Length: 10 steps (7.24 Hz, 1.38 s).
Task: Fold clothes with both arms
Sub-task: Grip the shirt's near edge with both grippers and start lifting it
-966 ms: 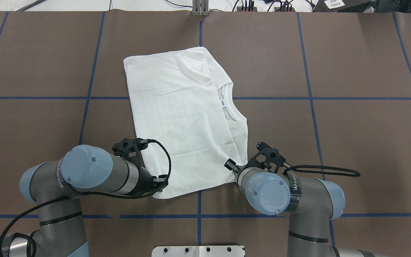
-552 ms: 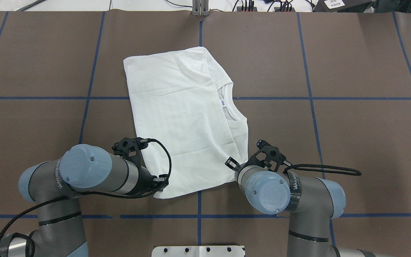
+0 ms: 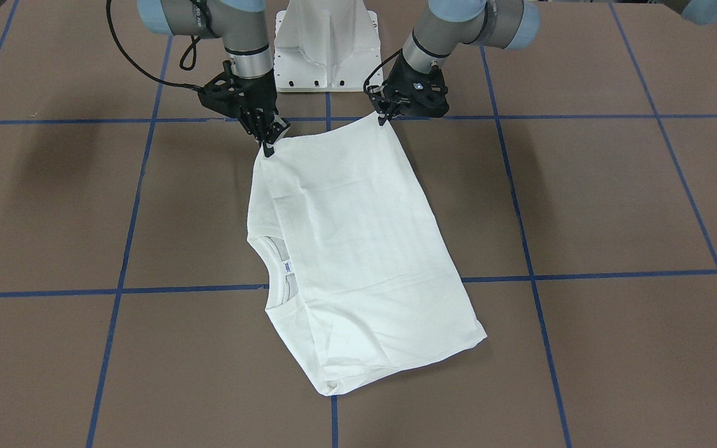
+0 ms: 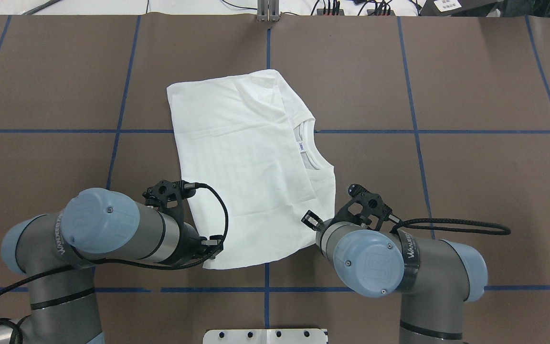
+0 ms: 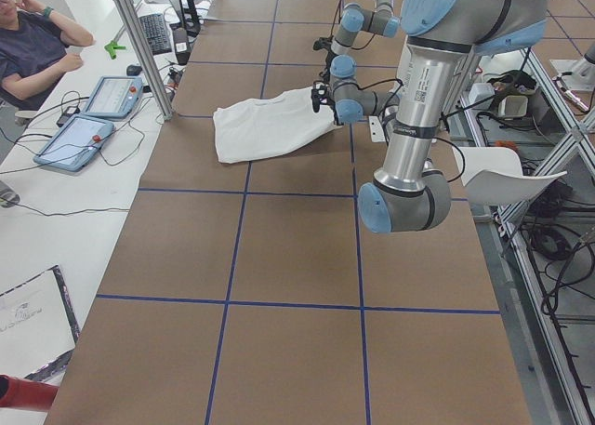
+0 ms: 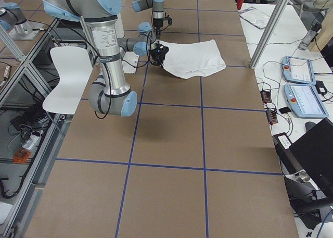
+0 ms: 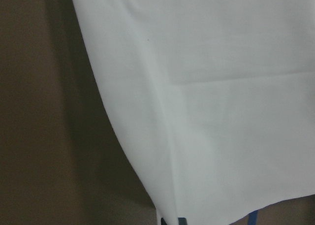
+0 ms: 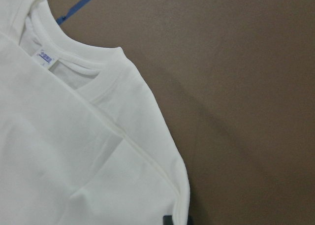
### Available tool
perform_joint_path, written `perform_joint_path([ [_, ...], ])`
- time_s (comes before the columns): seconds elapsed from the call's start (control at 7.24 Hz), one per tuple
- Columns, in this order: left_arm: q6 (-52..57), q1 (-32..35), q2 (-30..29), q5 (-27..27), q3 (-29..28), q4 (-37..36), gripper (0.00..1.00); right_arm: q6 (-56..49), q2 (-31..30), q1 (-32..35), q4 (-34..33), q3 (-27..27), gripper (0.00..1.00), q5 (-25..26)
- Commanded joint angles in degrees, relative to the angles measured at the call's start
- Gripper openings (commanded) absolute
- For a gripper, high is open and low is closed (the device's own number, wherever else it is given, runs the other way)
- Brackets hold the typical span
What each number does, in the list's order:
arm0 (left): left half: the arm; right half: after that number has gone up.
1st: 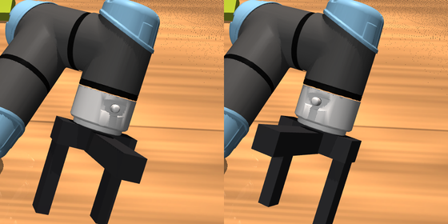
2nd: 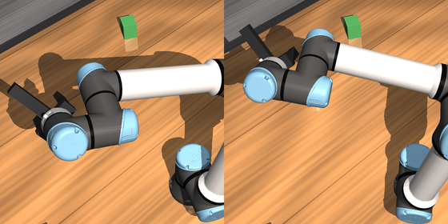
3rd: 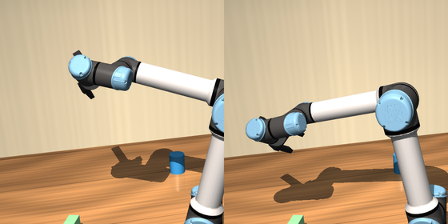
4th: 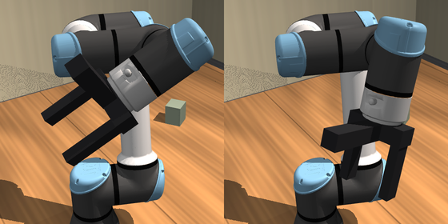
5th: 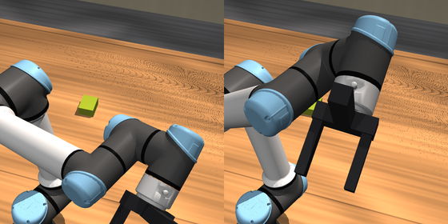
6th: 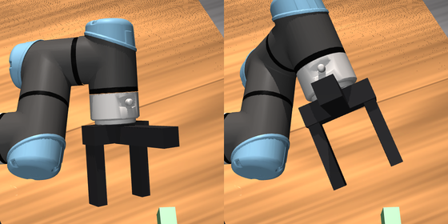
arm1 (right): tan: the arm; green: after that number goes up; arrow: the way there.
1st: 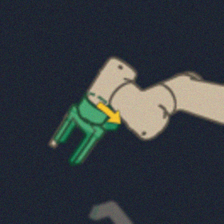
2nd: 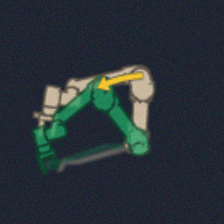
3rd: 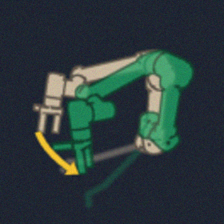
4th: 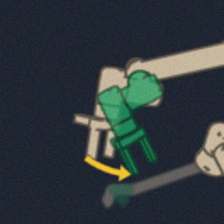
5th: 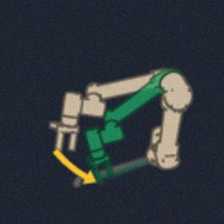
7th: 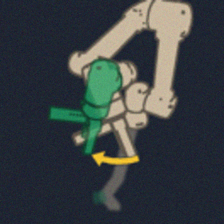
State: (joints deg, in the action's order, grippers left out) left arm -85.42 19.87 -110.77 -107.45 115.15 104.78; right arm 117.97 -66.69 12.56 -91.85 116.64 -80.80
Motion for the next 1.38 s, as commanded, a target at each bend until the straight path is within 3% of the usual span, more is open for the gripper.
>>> perform_joint_path([
  [0.0,3.7,0.5,-0.1,-0.5,4.6,-5.5,0.00,0.2,-0.1,-3.7,-10.0,10.0,0.00,0.3],
  [0.55,6.0,1.5,-0.9,-4.4,15.7,-17.8,0.00,0.2,4.5,-7.5,-25.4,20.7,0.00,0.2],
  [0.83,7.0,3.1,-3.4,-4.2,13.3,-19.6,0.00,-0.9,5.3,-7.2,-25.3,19.0,0.00,0.4],
  [1.1,13.8,8.9,-6.5,-3.4,7.7,-19.3,0.00,-8.3,8.0,-1.3,-23.4,13.5,0.00,0.8],
  [1.24,15.8,11.5,-8.1,-3.4,4.3,-19.1,0.00,-10.4,8.2,2.1,-19.3,10.6,0.00,0.6],
])
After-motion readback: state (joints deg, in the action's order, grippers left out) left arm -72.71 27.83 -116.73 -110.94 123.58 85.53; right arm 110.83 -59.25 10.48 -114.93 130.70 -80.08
